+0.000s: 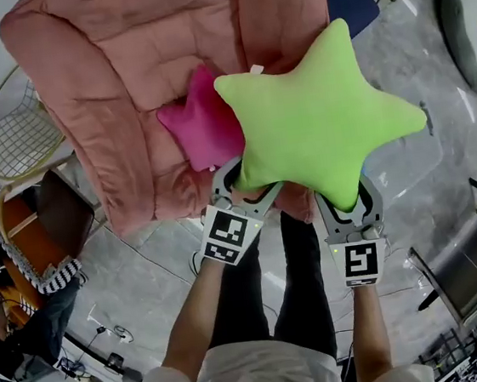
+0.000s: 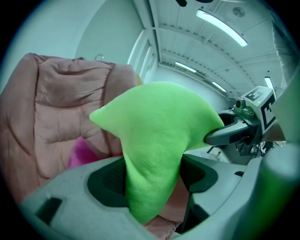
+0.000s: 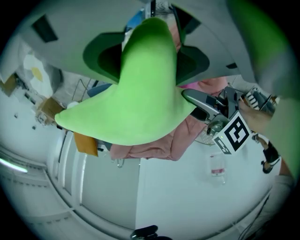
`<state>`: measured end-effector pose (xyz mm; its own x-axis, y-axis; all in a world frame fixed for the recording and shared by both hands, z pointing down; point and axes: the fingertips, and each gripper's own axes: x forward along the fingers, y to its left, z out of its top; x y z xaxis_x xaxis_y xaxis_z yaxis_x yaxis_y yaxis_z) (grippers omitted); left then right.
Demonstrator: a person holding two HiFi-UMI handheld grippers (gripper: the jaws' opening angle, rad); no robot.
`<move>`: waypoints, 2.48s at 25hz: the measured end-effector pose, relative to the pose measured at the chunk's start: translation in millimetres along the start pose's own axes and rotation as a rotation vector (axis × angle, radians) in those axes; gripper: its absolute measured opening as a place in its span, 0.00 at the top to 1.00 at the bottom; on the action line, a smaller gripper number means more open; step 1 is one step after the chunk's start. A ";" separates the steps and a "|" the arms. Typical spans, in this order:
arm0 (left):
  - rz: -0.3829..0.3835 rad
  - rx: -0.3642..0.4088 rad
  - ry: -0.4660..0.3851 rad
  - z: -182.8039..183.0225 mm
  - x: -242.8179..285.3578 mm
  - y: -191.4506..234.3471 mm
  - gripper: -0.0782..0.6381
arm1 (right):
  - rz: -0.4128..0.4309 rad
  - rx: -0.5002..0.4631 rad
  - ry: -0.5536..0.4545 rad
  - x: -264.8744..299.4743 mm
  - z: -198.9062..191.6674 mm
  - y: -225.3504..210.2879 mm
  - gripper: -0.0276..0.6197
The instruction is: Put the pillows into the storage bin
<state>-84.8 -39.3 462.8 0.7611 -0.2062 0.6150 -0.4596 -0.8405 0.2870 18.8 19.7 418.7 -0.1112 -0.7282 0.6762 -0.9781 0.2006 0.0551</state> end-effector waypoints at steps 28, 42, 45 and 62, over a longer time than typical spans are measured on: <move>-0.402 0.420 0.342 -9.7 195.4 -269.9 0.42 | -0.259 0.964 -0.072 -151.5 -268.2 -163.3 0.52; -0.395 0.324 0.347 -6.0 221.8 -286.0 0.43 | -0.287 1.301 0.050 -105.3 -399.2 -185.6 0.54; -0.395 0.313 0.354 -10.6 222.9 -287.4 0.43 | -0.278 1.310 0.070 -80.9 -413.0 -204.1 0.54; -0.276 0.108 0.387 -17.7 185.1 -249.6 0.43 | -0.371 1.484 0.172 62.7 -500.4 -274.1 0.53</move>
<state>162.7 141.3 518.0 0.6124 0.2161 0.7604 -0.1984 -0.8891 0.4125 367.9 247.0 813.6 0.0888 -0.4855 0.8697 -0.2455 -0.8569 -0.4532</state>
